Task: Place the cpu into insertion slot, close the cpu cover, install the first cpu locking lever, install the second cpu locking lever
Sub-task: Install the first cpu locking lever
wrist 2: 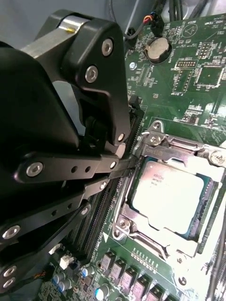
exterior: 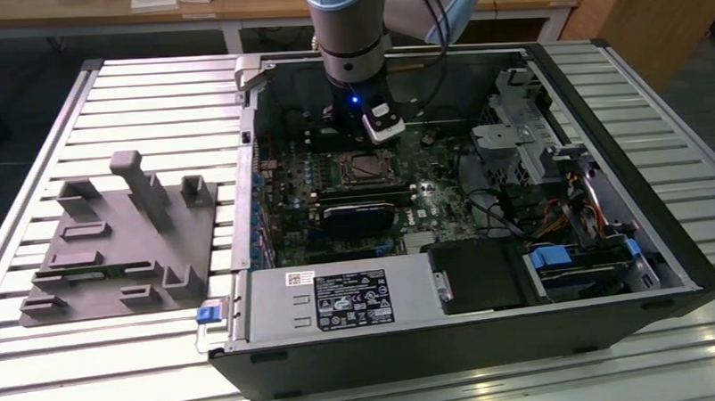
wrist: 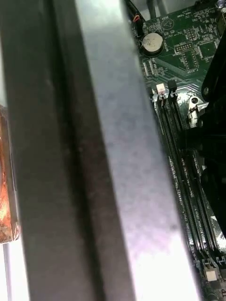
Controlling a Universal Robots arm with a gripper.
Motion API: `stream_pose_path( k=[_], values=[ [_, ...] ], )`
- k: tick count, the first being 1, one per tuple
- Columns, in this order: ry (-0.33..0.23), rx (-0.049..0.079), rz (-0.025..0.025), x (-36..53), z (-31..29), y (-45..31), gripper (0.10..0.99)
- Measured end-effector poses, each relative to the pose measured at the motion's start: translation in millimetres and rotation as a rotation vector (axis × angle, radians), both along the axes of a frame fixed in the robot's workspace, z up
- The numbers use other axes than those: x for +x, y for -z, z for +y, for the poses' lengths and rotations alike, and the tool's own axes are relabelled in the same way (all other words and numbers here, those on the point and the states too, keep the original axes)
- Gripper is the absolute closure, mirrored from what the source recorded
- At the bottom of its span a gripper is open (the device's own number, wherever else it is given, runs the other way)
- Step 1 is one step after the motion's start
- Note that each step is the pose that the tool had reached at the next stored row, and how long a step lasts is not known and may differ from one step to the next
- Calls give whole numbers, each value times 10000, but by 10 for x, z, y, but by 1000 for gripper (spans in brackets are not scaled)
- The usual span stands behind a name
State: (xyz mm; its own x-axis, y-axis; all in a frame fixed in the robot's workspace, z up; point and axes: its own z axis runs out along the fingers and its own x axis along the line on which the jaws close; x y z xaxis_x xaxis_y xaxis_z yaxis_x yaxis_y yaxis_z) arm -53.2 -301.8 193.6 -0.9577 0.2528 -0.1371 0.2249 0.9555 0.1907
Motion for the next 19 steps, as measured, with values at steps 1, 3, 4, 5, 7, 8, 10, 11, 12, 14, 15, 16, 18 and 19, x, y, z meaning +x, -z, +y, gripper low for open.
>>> stream_pose_path(
  k=[1,3,4,5,7,8,10,11,12,14,15,16,18,19],
  values=[
    [-1,36,0,0,-2,-1,980],
    [-2,249,-1,1,-1,0,980],
    [-1,316,-3,1,-1,1,980],
    [-1,317,-3,1,-1,1,980],
    [-1,313,0,0,-2,-17,980],
    [-1,314,0,0,-2,-33,980],
    [-1,314,-1,1,-2,-77,980],
    [-1,315,-1,0,-2,-102,980],
    [-1,316,-2,1,-2,-127,980],
    [-2,313,0,1,-2,-165,980],
    [-2,315,-1,1,-2,-166,980],
    [-2,315,-1,1,-2,-166,980],
    [-1,316,-1,1,-2,-166,980],
    [-1,315,-1,1,-2,-166,980]
  ],
)
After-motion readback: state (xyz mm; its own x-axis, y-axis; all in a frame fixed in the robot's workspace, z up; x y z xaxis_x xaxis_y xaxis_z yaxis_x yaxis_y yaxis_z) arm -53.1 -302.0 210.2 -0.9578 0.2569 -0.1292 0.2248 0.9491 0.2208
